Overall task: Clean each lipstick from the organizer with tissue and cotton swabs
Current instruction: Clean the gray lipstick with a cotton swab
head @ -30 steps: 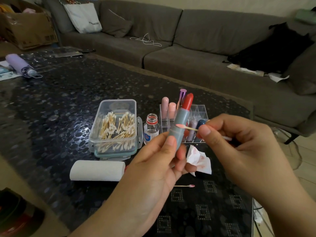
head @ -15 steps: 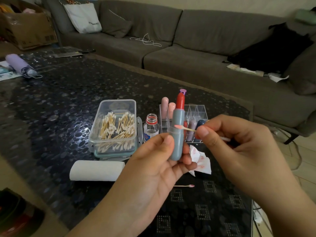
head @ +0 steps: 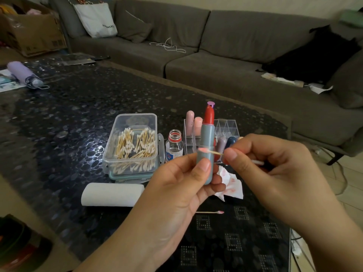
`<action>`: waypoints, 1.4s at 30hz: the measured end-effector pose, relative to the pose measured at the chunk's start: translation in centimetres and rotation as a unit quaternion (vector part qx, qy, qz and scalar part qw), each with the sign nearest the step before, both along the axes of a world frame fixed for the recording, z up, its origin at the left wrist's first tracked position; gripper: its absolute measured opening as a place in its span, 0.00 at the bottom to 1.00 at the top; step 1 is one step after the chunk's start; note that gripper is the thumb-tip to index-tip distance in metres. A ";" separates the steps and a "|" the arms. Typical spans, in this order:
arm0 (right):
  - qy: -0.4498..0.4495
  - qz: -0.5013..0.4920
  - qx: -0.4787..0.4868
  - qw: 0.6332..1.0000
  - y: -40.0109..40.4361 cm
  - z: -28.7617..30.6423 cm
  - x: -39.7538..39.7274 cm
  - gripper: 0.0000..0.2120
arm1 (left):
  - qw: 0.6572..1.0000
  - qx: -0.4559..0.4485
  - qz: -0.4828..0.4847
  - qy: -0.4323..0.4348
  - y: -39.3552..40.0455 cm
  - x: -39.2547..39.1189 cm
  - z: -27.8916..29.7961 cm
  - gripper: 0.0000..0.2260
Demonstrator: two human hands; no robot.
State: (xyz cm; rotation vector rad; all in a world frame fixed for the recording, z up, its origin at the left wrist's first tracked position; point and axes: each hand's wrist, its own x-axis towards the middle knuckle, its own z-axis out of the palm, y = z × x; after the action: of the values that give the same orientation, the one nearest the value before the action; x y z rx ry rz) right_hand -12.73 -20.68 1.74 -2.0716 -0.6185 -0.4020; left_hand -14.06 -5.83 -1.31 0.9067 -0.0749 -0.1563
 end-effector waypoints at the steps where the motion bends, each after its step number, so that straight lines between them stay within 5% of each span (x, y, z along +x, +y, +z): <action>1: 0.002 0.002 -0.002 1.000 -0.1 0.1 0.0 0.11 | 1.000 0.005 -0.001 -0.001 0.0 0.0 -0.1 0.08; 21: 0.006 -0.014 0.016 1.000 -0.3 0.0 0.1 0.13 | 0.994 -0.090 -0.057 -0.007 0.5 0.1 -0.4 0.12; 31: -0.007 -0.008 -0.011 1.000 0.2 0.0 0.1 0.11 | 0.999 0.022 0.029 -0.035 0.1 -0.3 -0.4 0.06; 42: -0.050 -0.008 -0.034 0.998 0.8 -0.4 -0.1 0.11 | 0.991 0.094 0.080 -0.057 -0.2 -0.3 -0.5 0.10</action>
State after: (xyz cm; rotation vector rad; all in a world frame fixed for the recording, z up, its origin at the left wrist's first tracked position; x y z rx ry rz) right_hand -12.84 -19.89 1.36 -2.1329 -0.6827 -0.5023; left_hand -14.35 -6.03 -1.77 1.1058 -0.0937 0.0393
